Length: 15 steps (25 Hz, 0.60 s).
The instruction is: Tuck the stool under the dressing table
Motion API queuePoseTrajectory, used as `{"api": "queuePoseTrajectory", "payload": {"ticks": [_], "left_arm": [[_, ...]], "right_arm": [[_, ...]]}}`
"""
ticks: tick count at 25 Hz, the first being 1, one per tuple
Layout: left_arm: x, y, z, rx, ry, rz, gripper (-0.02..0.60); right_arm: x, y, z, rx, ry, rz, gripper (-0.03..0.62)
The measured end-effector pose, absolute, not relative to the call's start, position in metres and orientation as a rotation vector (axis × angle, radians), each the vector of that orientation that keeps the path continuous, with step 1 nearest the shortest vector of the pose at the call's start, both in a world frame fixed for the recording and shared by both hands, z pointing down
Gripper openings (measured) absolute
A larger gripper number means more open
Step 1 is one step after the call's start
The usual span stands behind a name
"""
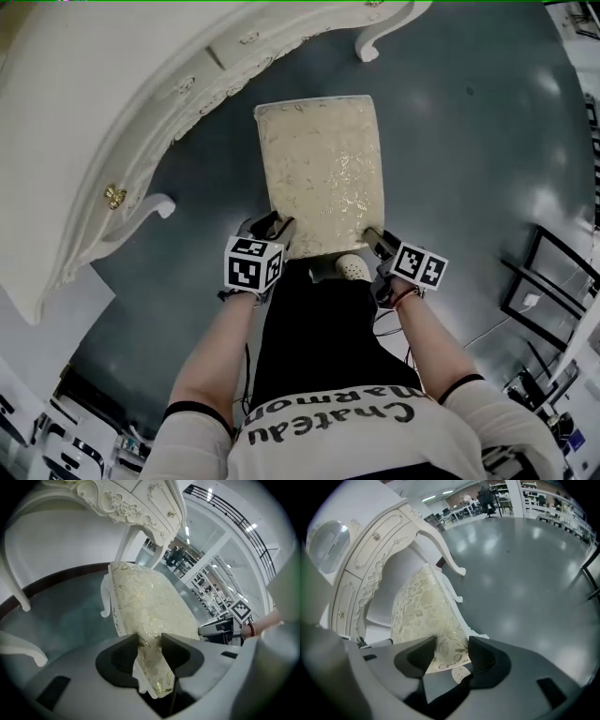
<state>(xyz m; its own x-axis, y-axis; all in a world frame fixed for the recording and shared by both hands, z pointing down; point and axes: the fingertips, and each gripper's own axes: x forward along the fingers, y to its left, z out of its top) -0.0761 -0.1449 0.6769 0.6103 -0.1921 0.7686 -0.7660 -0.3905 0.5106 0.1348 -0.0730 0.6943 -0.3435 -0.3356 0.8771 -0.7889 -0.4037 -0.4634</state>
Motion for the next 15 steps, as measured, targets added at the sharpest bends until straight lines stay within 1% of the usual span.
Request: {"api": "queuePoseTrajectory", "payload": {"ticks": [7,15], "left_arm": [[-0.098,-0.220,0.673,1.973,-0.865,0.815,0.161],[-0.105,-0.275,0.671,2.015,-1.050,0.742,0.161]], "right_arm": [[0.108,-0.127,0.689,1.763,-1.472,1.791,0.244],[0.101,-0.184,0.688,1.762,-1.565,1.745,0.244]]}}
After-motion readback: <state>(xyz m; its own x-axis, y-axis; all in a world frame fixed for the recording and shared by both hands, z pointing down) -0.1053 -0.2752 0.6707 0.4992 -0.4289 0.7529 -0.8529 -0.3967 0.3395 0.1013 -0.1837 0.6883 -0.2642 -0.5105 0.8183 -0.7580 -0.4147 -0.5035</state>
